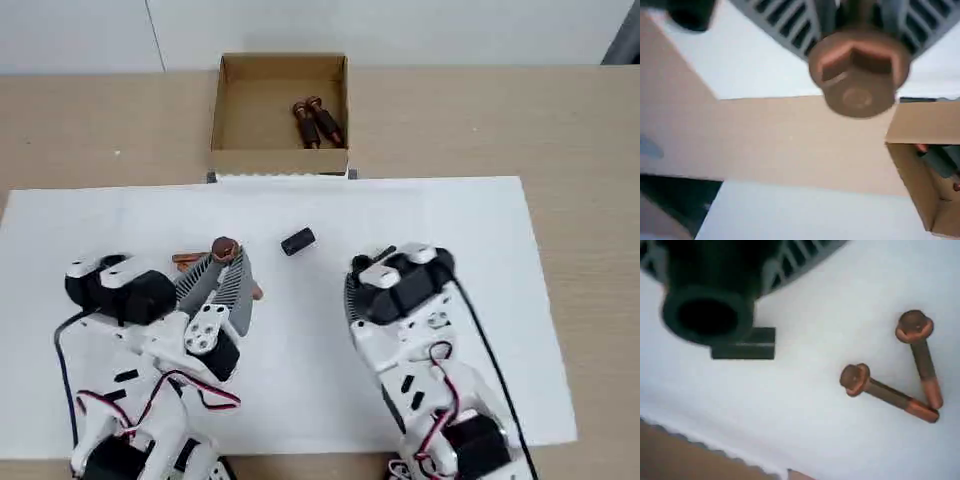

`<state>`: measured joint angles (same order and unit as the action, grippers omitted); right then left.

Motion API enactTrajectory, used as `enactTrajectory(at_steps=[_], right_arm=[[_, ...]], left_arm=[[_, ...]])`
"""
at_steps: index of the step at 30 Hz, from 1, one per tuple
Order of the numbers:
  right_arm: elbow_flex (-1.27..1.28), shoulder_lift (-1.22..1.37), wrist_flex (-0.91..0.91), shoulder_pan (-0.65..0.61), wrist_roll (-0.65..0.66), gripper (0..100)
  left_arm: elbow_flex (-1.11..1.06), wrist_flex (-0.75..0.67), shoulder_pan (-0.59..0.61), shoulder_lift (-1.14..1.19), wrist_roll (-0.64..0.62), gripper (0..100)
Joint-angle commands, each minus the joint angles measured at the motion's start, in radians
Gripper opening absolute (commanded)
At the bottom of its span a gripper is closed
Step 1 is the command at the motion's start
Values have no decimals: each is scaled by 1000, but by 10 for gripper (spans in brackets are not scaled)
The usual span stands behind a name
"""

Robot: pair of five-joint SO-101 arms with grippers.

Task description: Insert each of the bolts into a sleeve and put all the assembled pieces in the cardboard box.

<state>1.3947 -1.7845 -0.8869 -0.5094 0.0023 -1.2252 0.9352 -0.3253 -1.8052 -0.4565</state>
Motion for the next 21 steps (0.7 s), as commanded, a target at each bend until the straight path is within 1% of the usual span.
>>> enactTrajectory(at_steps=[1,3,7,10,15,21], right_arm=[[31,-5,77,-71,12,3],[58,-5,101,-111,18,3],[112,-5,150,-165,118,3],[146,-5,202,-182,164,3],[178,-5,269,-185,216,3],[170,-5,294,-203,272,3]], left_arm=[[-1,-74,-3,-12,-77,5],[-15,-115,-9,-12,-110,5],[-38,-198,-11,-12,-170,5],[-54,-241,-12,-11,-210,5],[-93,-265,-17,-11,-216,5],[-104,-265,-100,-11,-216,5]])
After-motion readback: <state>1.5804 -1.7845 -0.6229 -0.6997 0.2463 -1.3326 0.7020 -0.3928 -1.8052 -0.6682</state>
